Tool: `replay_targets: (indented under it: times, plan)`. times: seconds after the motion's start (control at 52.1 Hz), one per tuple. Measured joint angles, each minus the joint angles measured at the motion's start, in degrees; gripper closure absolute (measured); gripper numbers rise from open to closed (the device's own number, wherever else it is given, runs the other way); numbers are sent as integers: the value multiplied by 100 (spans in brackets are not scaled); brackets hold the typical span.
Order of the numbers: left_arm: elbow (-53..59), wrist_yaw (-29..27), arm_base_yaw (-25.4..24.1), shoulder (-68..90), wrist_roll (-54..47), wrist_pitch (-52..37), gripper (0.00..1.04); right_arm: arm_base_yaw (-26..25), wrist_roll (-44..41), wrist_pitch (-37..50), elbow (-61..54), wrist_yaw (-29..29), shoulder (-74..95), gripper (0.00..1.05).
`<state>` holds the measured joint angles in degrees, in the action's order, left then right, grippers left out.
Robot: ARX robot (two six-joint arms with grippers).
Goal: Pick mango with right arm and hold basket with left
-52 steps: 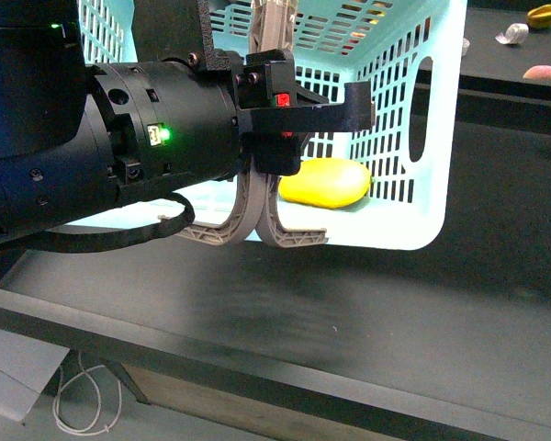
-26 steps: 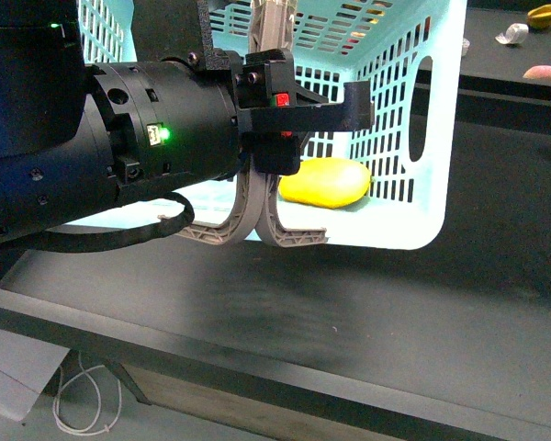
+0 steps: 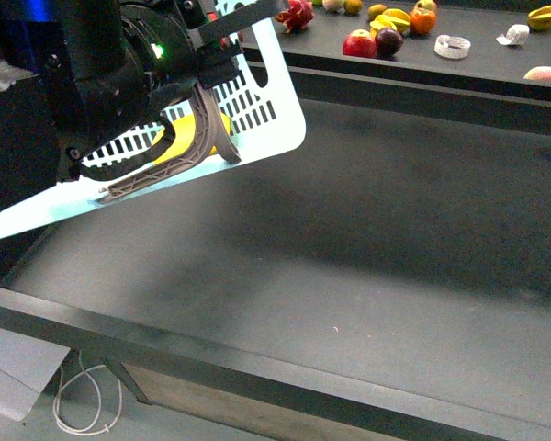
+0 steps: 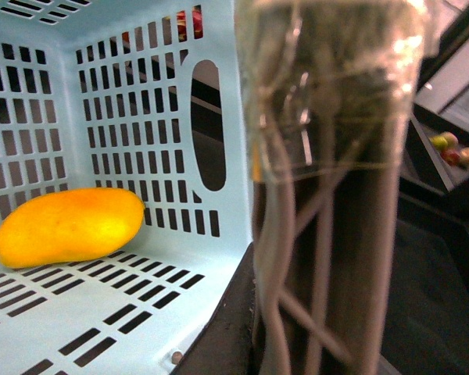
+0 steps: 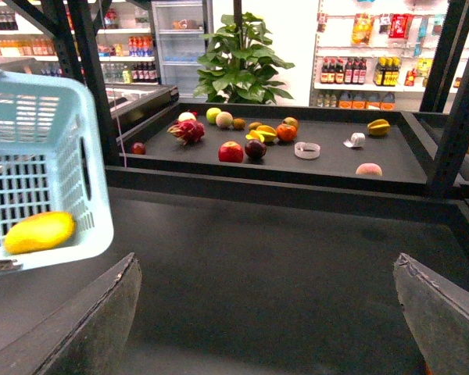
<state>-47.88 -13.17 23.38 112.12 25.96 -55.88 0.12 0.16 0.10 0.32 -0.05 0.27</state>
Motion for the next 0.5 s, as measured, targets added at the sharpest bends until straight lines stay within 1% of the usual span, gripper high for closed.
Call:
replay_targets:
  times: [0.038, 0.134, 0.25, 0.384, 0.499]
  plan:
    - [-133, -28, -63, 94, 153, 94, 100, 0, 0, 0, 0, 0, 0, 8]
    - [-715, -125, -282, 494, 890, 560, 100, 0, 0, 0, 0, -2, -2, 8]
    - [-1244, -260, -396, 750, 1532, 938, 100, 0, 0, 0, 0, 2, -2, 8]
    - [-1805, -573, -470, 1043, 2122, 1064, 100, 0, 0, 0, 0, 0, -2, 8]
    - [-2396, -883, -579, 1349, 2645, 1515, 100, 0, 2, 0, 0, -2, -2, 8]
